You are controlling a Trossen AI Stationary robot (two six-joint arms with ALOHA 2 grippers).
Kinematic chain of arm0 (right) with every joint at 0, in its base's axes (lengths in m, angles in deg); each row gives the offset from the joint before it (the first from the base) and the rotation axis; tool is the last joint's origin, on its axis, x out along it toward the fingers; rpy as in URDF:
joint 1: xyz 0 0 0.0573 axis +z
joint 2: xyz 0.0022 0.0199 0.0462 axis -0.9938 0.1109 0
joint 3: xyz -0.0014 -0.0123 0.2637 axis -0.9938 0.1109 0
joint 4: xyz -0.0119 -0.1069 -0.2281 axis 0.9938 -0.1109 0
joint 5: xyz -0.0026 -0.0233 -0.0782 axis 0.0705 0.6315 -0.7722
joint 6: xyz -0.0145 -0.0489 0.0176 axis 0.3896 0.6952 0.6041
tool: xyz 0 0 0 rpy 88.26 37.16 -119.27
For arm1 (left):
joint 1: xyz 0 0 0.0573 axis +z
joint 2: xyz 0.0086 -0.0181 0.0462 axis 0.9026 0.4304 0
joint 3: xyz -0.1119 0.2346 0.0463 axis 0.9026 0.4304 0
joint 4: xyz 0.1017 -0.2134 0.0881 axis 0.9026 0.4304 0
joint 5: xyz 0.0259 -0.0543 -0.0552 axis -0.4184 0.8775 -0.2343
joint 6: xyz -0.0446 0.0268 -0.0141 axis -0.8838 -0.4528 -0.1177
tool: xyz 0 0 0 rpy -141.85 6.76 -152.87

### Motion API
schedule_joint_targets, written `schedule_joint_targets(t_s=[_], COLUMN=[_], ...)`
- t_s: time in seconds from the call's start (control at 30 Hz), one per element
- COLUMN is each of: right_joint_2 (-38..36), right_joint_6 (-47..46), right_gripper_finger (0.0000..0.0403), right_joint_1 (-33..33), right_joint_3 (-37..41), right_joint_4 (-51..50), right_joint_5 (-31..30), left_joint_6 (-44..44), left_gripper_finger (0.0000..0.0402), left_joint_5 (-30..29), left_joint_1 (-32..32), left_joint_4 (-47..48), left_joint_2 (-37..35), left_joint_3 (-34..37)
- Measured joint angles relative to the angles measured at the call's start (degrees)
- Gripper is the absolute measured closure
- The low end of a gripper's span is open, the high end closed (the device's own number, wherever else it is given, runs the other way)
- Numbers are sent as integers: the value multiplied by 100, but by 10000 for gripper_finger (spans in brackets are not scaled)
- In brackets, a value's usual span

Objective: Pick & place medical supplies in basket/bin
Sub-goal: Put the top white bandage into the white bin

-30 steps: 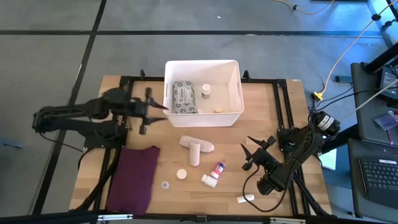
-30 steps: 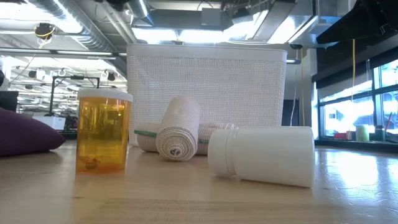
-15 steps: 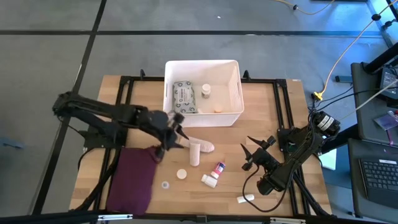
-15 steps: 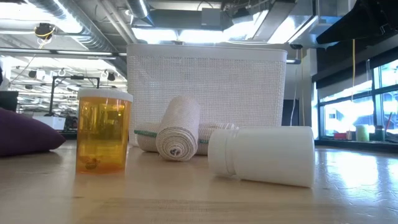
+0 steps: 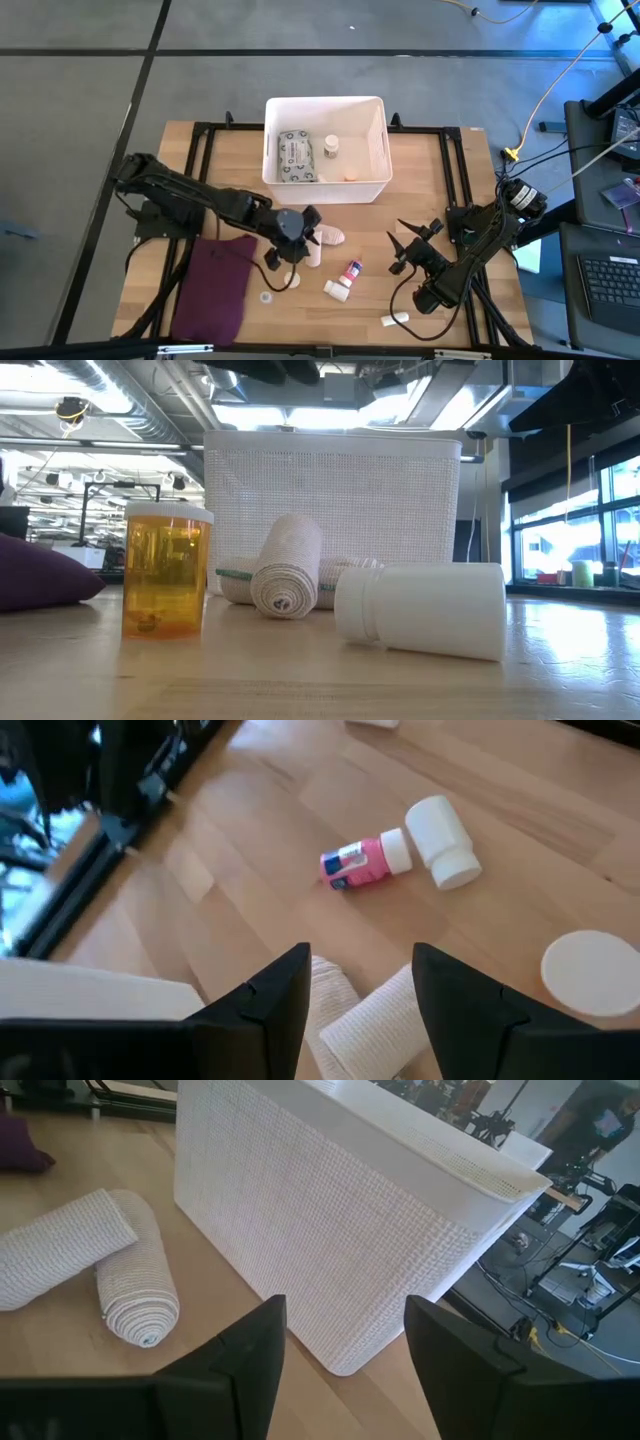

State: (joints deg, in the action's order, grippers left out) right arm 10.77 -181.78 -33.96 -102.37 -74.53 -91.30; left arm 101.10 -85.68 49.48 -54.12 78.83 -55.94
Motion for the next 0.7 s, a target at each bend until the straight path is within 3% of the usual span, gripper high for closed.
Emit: schedule_joint_targets(t_s=[0.27,0.4,0.53,0.7], right_joint_2=[0,0,0,0], right_joint_6=[2,2,2,2], right_gripper_finger=[196,196,196,196], right_joint_1=[0,0,0,0], right_joint_3=[0,0,0,0], right_joint_4=[0,-2,-2,-4], right_joint_5=[0,0,0,0], left_joint_6=[-335,-227,-1482,-1663], left_gripper_finger=[233,228,214,211], left_joint_5=[-386,-305,-504,-682], left_joint_1=[0,1,-4,2], left_joint_4=[-75,-12,-381,-354], left_joint_2=[4,0,46,26], left_joint_3=[0,0,0,0])
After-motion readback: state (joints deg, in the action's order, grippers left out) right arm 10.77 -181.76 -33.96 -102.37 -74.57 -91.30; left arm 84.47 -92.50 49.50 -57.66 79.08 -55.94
